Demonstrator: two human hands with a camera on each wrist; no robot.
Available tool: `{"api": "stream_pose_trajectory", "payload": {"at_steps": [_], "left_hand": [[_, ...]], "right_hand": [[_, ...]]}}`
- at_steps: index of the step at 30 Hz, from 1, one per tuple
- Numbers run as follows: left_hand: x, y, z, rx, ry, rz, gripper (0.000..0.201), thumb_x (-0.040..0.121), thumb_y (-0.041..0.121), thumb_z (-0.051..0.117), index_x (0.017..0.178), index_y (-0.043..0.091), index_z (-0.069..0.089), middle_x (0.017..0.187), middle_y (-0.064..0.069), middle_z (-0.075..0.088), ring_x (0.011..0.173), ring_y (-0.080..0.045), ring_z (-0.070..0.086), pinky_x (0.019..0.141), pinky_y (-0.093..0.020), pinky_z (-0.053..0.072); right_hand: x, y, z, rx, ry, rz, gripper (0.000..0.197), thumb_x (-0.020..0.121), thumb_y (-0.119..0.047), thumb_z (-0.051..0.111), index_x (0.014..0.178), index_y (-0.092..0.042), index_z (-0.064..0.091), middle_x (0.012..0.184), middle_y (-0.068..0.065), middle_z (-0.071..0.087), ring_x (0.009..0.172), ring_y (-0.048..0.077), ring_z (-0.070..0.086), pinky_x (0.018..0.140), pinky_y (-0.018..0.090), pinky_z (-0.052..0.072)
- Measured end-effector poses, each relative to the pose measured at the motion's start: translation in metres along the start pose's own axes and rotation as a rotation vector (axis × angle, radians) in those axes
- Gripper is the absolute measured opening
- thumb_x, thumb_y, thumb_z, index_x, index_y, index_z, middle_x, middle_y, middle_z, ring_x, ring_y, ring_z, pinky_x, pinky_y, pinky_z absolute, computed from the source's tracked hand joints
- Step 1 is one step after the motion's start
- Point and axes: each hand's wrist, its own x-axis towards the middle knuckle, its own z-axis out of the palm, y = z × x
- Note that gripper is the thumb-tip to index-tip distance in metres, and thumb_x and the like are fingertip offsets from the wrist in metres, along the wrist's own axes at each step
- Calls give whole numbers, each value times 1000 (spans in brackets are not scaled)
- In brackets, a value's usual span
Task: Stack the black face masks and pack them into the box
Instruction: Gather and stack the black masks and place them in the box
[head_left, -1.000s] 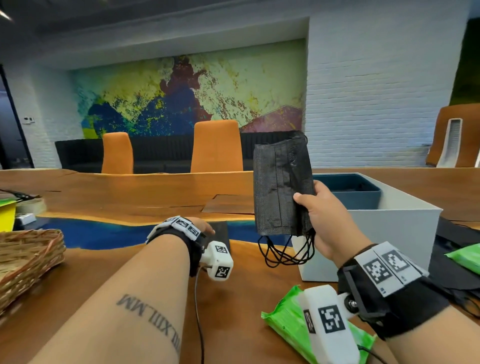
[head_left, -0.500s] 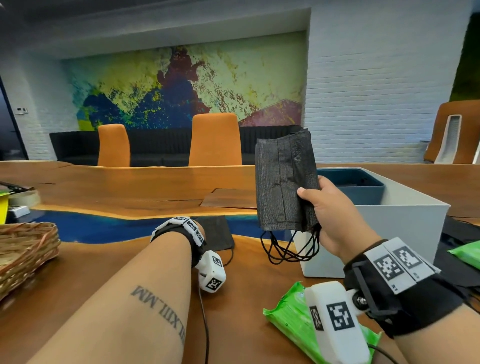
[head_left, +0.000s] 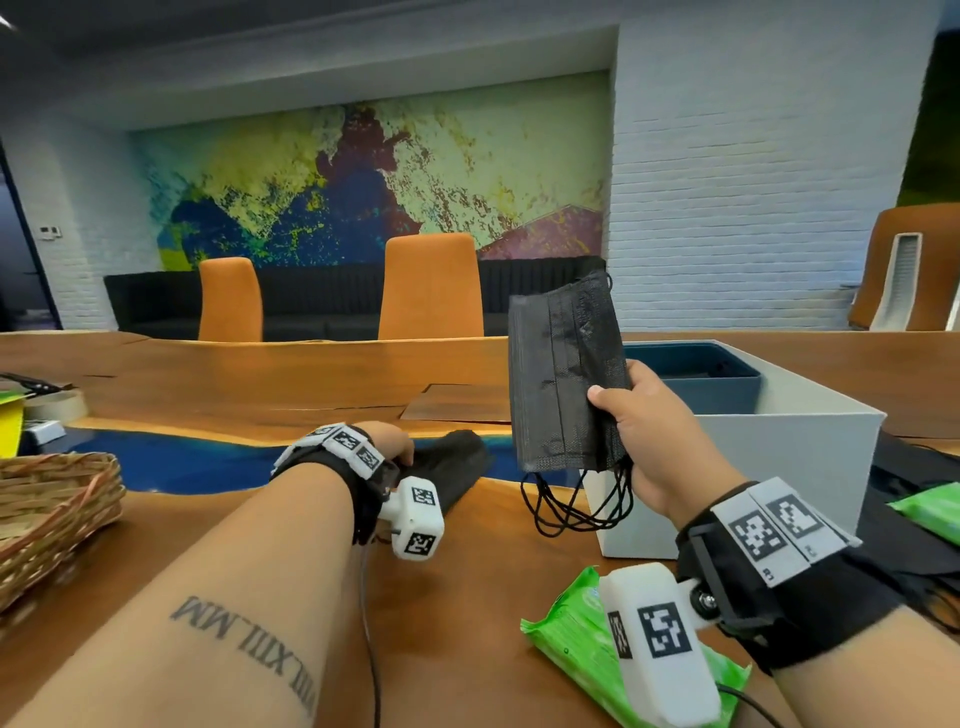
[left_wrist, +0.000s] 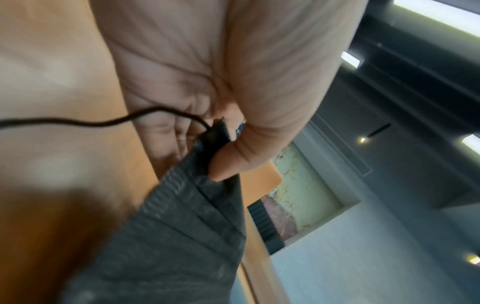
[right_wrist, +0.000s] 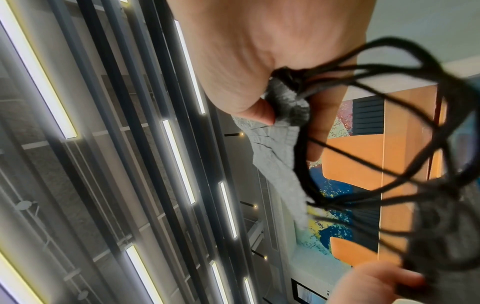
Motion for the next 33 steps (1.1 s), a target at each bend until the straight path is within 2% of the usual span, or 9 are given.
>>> {"api": "stream_pose_trajectory", "payload": {"at_steps": [1,3,5,9,14,20,24,28,33], "left_hand": [[-3,1,-6,-104,14,26,23,89,8,55,68,10,45,71,-5,46,65,-20,48,63,-28,46],[-15,7,-17,-397,-47,85,7,76,6,58,82,3,55,78,-12,54,70,-25,53,78,-34,51],[-20,11,-26,-764,-92,134,34,73,5,49,106,-1,55,95,-20,57,82,-33,58,90,-45,50],[-56,22,-43,-1128,-158,282,20,91,6,34,104,1,49,96,-18,59,82,-31,59,76,-45,49],[-95,38,-48,-1298,-146,492,24,98,8,32,101,-1,54,91,-15,64,82,-25,62,69,-37,49],[-116,62,-14,-1490,-245,572,17,99,1,32,108,4,46,107,-20,59,87,-26,63,66,-37,60],[-123,67,9,-1490,-315,665,31,99,-2,25,91,18,46,102,-14,60,87,-28,63,65,-40,58],[-124,66,17,-1508,-400,752,44,98,-2,23,105,19,61,113,-10,66,96,-26,66,73,-39,59],[-119,66,37,-1462,-385,729,46,98,-6,25,121,14,60,121,-7,64,101,-22,66,76,-35,59]], "right_hand": [[-1,0,0,-31,-4,5,21,101,-14,41,120,-21,46,108,-1,59,97,14,59,74,32,55],[-3,0,1,-76,-19,12,20,101,-14,40,119,-22,46,106,-1,59,93,13,60,65,28,53],[-5,-1,2,-91,-34,15,20,101,-11,39,116,-23,46,103,-2,60,89,11,61,58,23,50],[-6,-2,5,-93,-28,9,22,101,-8,38,118,-20,45,105,0,59,88,11,60,54,17,48],[-8,1,9,-44,-25,26,23,101,-8,35,119,-21,41,100,0,56,84,13,59,48,21,50],[-8,6,15,49,2,50,25,101,-9,36,118,-27,39,101,2,58,87,15,61,63,28,55],[-5,7,15,103,17,82,26,101,-10,36,122,-24,43,114,9,59,99,23,62,75,39,57],[-5,5,13,140,-34,94,29,102,-8,34,123,-23,46,111,6,62,98,21,63,77,40,57],[-3,1,10,238,-8,55,32,102,-10,38,130,-24,44,116,9,61,102,26,63,73,40,59]]}}
